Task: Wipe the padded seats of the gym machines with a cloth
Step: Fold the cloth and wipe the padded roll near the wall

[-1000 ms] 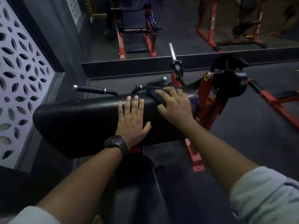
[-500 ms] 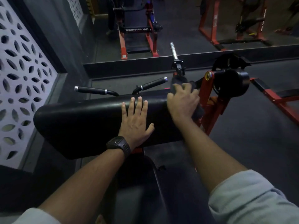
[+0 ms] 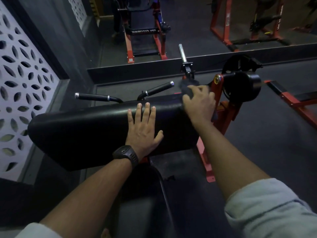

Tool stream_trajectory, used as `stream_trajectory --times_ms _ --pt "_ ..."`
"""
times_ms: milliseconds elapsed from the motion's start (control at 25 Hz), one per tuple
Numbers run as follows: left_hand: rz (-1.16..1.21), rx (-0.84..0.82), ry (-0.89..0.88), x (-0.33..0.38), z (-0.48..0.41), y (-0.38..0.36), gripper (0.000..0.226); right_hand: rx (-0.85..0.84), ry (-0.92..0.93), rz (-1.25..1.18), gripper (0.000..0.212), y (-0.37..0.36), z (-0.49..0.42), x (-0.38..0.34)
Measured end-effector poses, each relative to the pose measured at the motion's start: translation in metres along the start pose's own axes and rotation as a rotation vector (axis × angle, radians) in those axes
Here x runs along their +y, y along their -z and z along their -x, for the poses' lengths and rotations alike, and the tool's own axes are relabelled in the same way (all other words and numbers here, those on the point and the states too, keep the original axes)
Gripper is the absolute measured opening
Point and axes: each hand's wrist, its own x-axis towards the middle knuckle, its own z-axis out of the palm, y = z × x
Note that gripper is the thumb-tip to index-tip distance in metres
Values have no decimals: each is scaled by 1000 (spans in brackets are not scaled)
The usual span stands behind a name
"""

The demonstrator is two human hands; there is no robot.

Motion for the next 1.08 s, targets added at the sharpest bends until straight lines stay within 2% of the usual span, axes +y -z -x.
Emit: stream_trajectory --times_ms 40,80,160,200,320,440,520,600,640,800,920,1080 --pt "1 -2 8 1 0 0 89 -14 -98 21 47 1 -2 -5" --pt "2 -6 11 2 0 0 89 -27 -32 68 46 -2 7 -12" --pt "-1 -6 -6 7 -4 -1 88 -43 250 96 47 -4 25 -12" --pt "1 -14 -19 9 -6 0 87 -59 237 67 49 -3 22 -6" --pt "24 -59 -62 11 -11 7 87 -26 -185 -32 51 1 6 2" --pt "70 -69 -147 9 -14 11 83 145 -365 -242 51 0 22 1" --pt "107 -61 -229 10 -17 13 80 224 -563 -450 51 0 43 22" --pt "141 -66 -295 15 -23 11 76 170 -752 -594 51 -2 74 46" --pt "160 -77 -336 22 -27 11 75 147 -791 -626 51 -4 90 54" --pt "155 -98 -505 52 -46 11 73 185 -727 -711 51 -3 112 68" --pt "185 -80 -502 64 -70 14 70 191 -616 -737 52 4 85 80" --pt "109 -29 -509 80 -106 9 71 69 -300 -740 63 4 38 81"
